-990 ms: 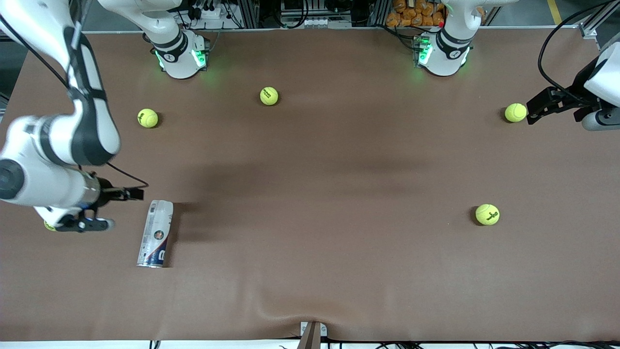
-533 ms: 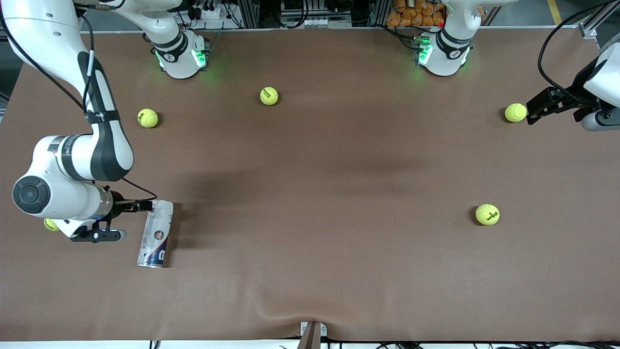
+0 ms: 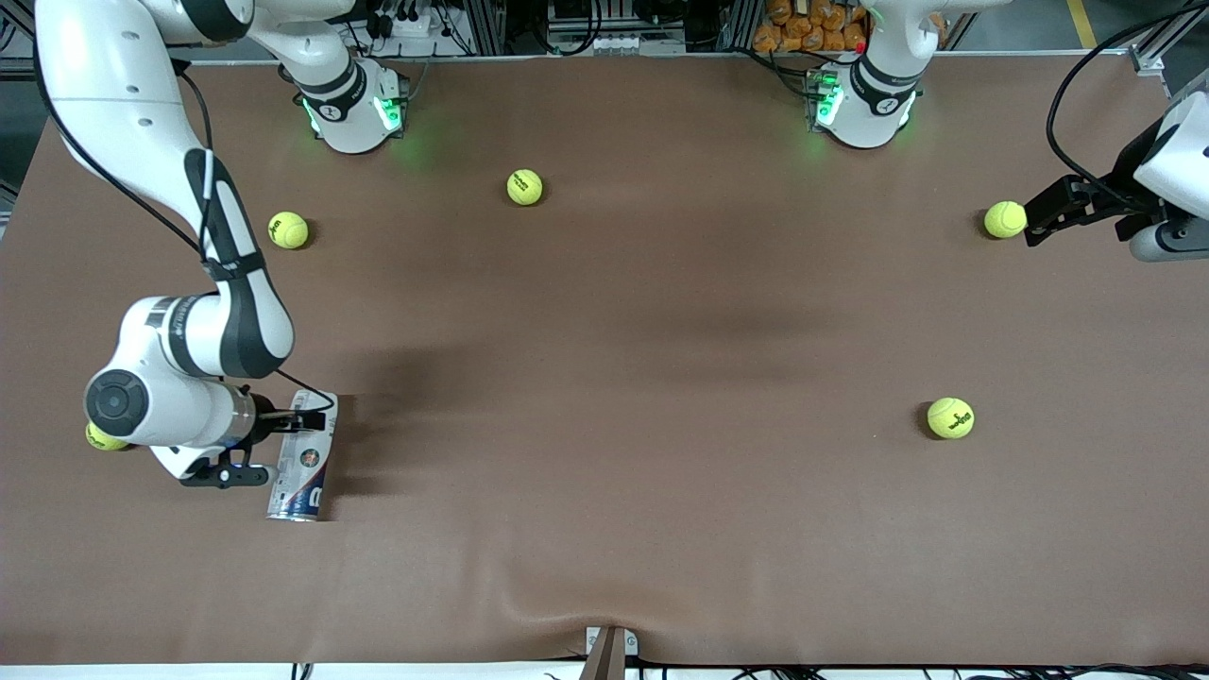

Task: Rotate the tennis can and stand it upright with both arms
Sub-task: 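Close the right gripper around the middle of the tennis can, then lift and carry the can with the right gripper toward table center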

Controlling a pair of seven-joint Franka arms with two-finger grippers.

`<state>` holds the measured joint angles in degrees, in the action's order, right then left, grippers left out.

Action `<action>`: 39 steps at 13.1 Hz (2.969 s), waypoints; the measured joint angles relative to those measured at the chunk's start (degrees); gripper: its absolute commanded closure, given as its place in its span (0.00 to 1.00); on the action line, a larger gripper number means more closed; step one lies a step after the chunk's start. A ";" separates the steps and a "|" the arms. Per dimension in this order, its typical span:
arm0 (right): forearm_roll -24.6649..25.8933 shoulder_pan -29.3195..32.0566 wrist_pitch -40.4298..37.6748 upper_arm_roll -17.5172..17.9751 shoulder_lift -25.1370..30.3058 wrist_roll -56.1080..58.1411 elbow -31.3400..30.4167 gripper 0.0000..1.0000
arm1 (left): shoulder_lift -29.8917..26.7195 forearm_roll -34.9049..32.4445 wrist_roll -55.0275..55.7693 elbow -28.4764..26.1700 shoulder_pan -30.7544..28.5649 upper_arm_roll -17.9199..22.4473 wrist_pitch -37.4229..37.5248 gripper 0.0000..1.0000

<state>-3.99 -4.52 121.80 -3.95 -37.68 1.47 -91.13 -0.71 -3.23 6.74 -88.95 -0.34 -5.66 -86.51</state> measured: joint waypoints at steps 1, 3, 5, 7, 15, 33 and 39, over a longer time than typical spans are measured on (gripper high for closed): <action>-0.02 -0.08 1.23 0.04 -1.23 0.00 0.05 0.00 | 0.11 0.00 0.00 0.00 0.00 0.00 -0.03 0.00; -0.02 -0.07 2.62 -0.03 -3.14 0.43 0.33 0.00 | 0.19 0.00 0.00 -0.01 -0.01 0.01 -0.05 0.00; -0.03 0.09 3.72 -0.19 -3.85 1.51 0.54 0.00 | 0.19 0.00 0.00 -0.01 -0.05 0.03 -0.05 0.00; -0.09 0.34 4.83 -0.23 -4.52 1.78 0.55 0.00 | 0.19 0.00 0.00 -0.01 -0.13 0.05 -0.05 0.00; -0.17 0.32 5.28 -0.20 -5.75 2.03 0.62 0.25 | 0.18 0.00 0.00 -0.11 -0.28 0.33 -0.04 0.00; -0.27 -0.57 1.90 4.05 2.75 9.13 4.10 0.22 | 0.19 0.00 0.00 -1.11 -0.28 0.30 -0.02 0.00; -0.16 -5.80 1.89 5.70 3.83 18.05 7.51 0.21 | 0.19 0.00 0.00 -1.12 -0.34 0.48 -0.02 0.00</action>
<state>-4.15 -10.32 123.69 1.75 -33.85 19.51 -83.61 -0.53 -3.23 6.74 -90.07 -0.67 -5.18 -86.53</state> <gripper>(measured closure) 0.216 0.000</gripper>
